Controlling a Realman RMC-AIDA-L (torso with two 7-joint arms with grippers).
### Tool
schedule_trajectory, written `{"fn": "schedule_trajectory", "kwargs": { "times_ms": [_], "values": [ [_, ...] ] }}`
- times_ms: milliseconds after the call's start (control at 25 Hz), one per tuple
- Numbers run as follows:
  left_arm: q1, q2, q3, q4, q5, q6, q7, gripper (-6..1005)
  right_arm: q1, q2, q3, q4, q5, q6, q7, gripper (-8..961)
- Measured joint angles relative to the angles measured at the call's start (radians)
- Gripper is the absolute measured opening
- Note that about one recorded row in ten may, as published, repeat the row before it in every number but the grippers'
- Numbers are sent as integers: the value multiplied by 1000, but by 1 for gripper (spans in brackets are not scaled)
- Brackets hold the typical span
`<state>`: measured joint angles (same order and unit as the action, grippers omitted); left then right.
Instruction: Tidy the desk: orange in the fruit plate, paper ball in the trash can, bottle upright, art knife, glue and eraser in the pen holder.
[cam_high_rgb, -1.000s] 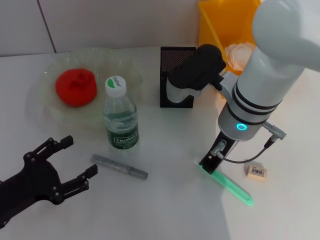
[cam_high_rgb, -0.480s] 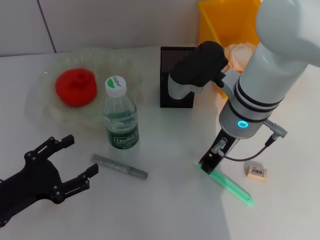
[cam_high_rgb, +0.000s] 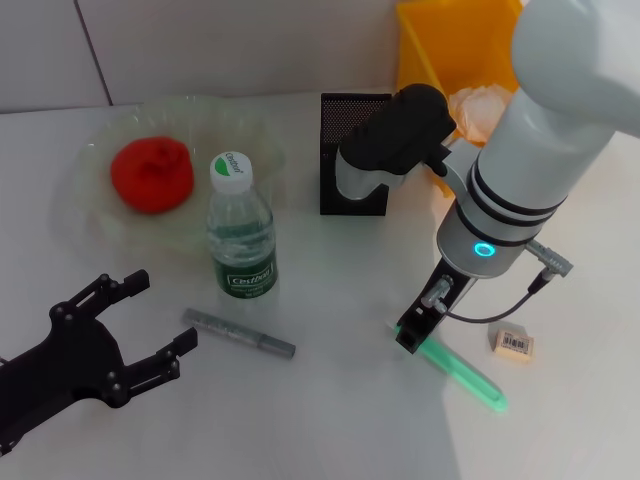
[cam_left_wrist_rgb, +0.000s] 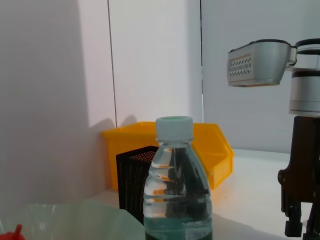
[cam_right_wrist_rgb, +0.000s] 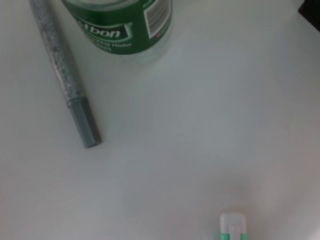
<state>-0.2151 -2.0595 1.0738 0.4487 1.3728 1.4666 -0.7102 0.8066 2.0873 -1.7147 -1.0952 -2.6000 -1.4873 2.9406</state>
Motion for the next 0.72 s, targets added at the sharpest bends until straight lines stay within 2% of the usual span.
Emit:
{"fn": "schedule_trajectory", "kwargs": {
  "times_ms": [720],
  "values": [
    [0,-1,2,1,0,6,0,869,0,0,-7,19,0,15,0,384]
  ]
}}
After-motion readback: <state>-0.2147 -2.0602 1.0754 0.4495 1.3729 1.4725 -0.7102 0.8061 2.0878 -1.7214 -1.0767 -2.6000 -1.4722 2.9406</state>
